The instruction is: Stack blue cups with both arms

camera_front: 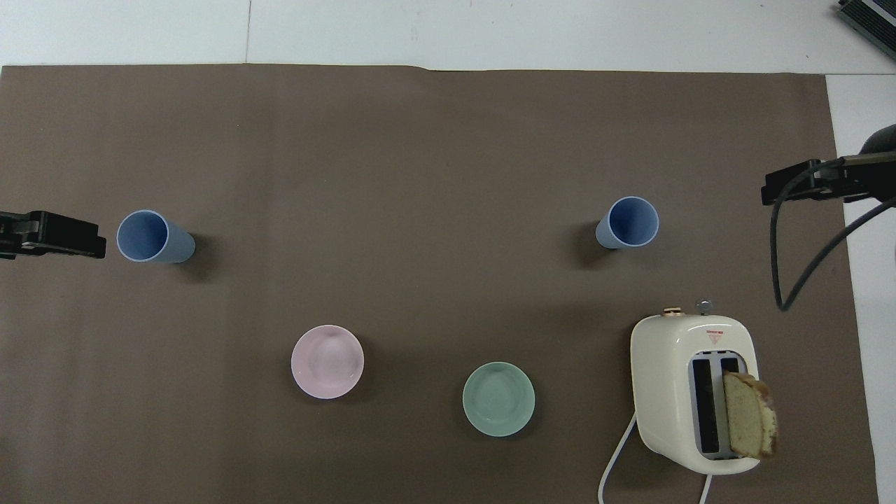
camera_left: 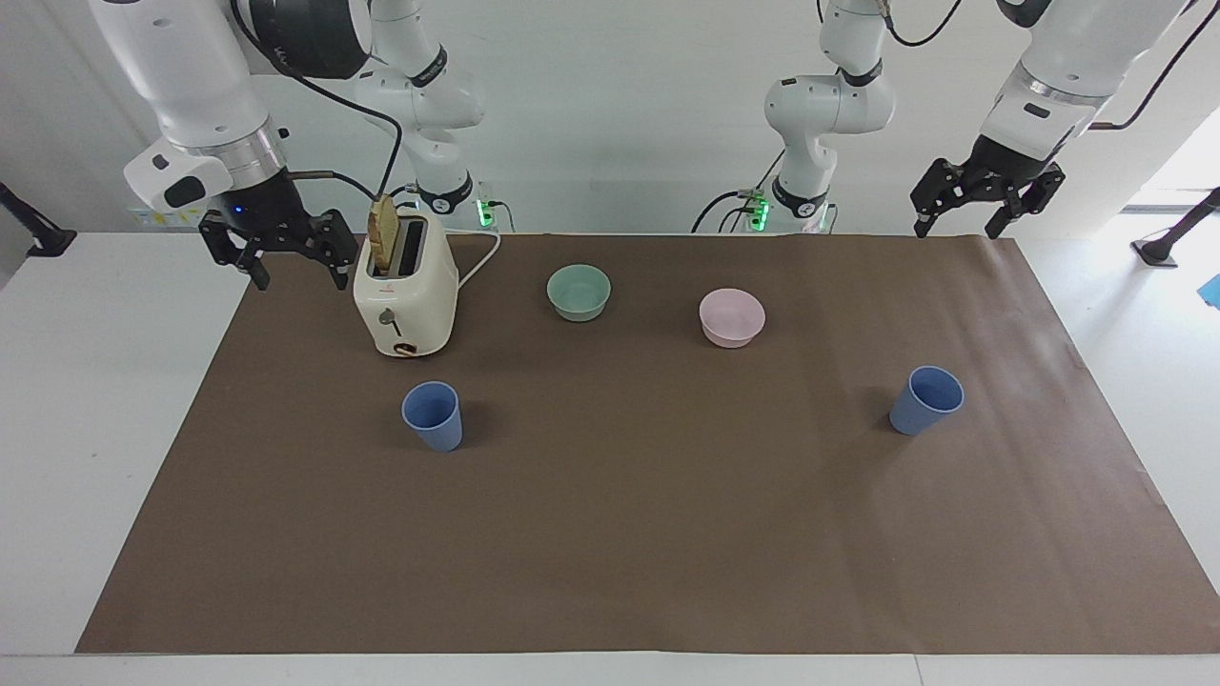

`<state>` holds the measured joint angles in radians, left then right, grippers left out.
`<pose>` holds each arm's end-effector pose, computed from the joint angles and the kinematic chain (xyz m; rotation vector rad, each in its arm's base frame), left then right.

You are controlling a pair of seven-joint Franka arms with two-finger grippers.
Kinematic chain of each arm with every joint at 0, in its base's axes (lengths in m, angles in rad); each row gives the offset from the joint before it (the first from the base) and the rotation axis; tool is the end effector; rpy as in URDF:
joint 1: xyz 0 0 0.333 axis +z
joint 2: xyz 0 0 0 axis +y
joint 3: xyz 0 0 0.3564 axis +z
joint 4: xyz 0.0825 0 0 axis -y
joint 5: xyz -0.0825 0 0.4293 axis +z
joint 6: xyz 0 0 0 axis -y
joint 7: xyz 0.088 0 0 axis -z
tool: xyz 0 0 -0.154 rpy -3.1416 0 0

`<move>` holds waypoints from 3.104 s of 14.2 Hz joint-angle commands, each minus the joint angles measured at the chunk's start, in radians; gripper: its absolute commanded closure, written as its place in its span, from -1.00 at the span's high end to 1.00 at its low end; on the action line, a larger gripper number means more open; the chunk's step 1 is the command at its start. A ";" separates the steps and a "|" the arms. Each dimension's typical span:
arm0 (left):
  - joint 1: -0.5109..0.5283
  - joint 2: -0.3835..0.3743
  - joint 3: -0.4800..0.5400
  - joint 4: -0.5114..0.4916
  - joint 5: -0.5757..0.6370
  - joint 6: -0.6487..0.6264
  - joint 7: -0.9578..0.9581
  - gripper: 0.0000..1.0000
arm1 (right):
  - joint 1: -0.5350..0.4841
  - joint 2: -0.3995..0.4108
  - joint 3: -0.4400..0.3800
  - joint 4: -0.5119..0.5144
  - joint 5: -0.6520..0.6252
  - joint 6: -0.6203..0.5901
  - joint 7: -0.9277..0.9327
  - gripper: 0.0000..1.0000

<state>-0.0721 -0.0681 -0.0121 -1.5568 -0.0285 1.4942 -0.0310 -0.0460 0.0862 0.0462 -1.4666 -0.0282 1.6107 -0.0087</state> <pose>0.5656 -0.0526 0.6582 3.1125 -0.0863 0.0061 0.6374 -0.0054 0.6226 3.1158 0.0139 0.0902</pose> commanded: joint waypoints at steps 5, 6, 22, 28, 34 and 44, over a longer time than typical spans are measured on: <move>-0.009 -0.030 0.001 -0.036 0.012 0.014 -0.010 1.00 | -0.011 -0.019 0.007 -0.018 0.005 -0.005 -0.016 1.00; -0.009 -0.030 0.001 -0.036 0.012 0.015 -0.010 1.00 | -0.011 -0.019 0.007 -0.018 0.005 -0.005 -0.016 1.00; 0.018 -0.029 0.011 -0.084 0.010 0.099 -0.009 1.00 | -0.011 -0.019 0.007 -0.018 0.005 -0.005 -0.016 1.00; 0.089 -0.013 0.011 -0.233 0.010 0.286 -0.010 1.00 | -0.011 -0.019 0.007 -0.018 0.005 -0.005 -0.016 1.00; 0.186 0.112 0.011 -0.310 -0.005 0.474 -0.017 1.00 | -0.011 -0.020 0.007 -0.018 0.005 -0.005 -0.016 1.00; 0.196 0.212 0.011 -0.473 -0.056 0.716 -0.010 1.00 | -0.011 -0.019 0.007 -0.018 0.005 -0.005 -0.016 1.00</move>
<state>0.1196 0.1435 0.0012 -2.0092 -0.0725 2.1743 -0.0381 -0.0460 0.0862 0.0462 -1.4667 -0.0282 1.6107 -0.0087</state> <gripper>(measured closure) 0.000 0.000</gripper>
